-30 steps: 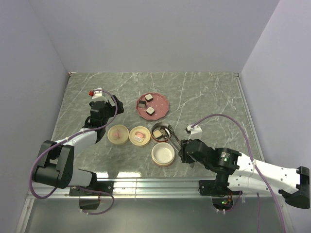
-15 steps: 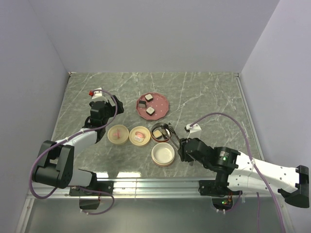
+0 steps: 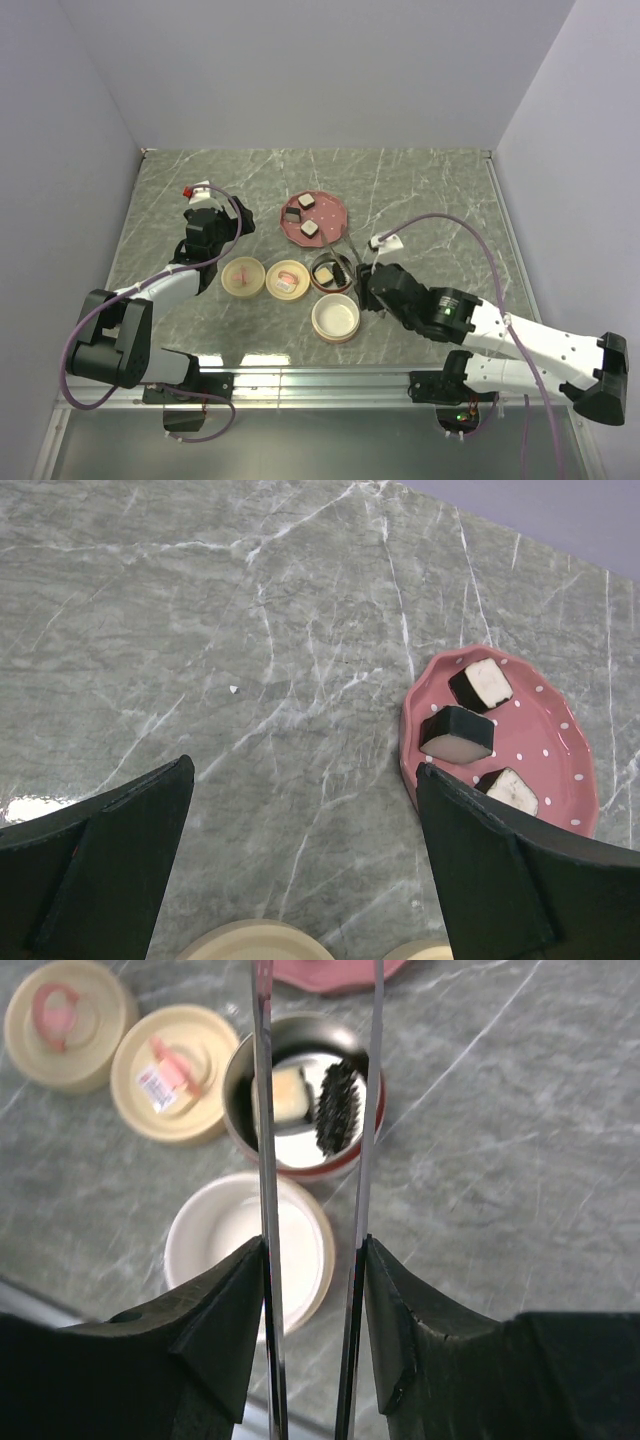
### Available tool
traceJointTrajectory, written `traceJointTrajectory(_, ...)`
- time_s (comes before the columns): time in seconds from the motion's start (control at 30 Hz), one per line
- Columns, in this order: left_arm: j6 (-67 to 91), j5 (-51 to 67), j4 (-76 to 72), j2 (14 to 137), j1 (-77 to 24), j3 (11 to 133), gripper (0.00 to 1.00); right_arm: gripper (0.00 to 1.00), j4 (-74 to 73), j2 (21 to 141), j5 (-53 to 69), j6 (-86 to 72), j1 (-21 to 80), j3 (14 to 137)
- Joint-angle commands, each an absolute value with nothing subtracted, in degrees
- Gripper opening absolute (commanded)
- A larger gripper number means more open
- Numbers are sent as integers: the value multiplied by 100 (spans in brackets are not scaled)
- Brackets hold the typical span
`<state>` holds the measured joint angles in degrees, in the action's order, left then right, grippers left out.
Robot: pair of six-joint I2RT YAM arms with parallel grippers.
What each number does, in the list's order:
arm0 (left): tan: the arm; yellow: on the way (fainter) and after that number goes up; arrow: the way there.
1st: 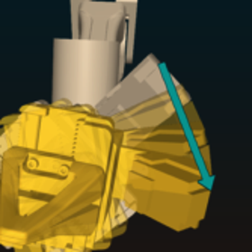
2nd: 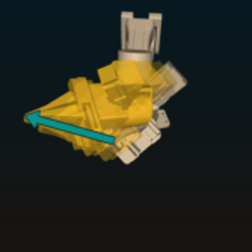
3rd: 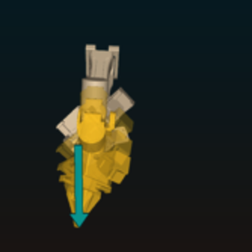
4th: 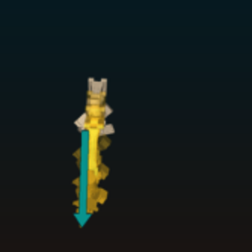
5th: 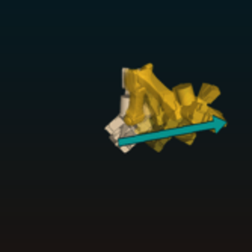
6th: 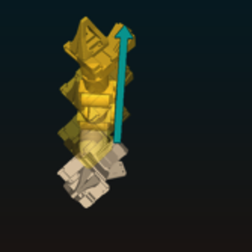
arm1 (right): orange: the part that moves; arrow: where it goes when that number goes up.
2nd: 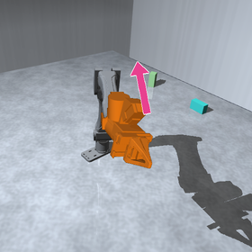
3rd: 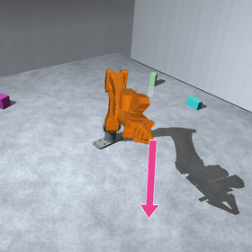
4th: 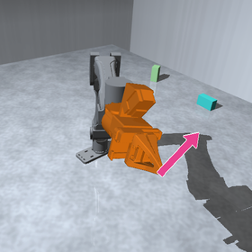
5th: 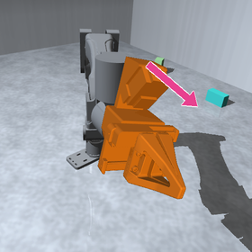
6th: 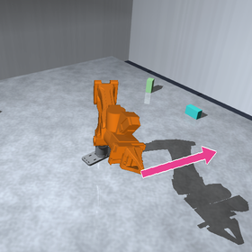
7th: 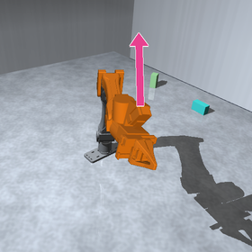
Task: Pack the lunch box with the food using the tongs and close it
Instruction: Pick up the food using the clamp
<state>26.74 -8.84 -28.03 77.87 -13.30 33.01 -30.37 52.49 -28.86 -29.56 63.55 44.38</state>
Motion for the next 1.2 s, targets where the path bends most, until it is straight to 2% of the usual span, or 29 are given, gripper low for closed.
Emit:
traceJointTrajectory(0.0, 2725, -835, -3015, 7814, -1318, 3419, 99, 50, -2155, 5501, -2734, -2418, 5899, 4693)
traceJointTrajectory(0.17, 2716, -844, -3015, 7848, -1310, 3436, 100, 51, -1530, 6019, -1952, -2031, 5064, 4667)
traceJointTrajectory(0.5, 2725, -896, -2988, 7866, -1310, 3454, 99, 53, -660, 7057, -951, -1178, 4571, 4922)
traceJointTrajectory(1.17, 2707, -923, -2971, 8016, -1301, 3516, 100, 53, -914, 8182, -466, -624, 4201, 5563)
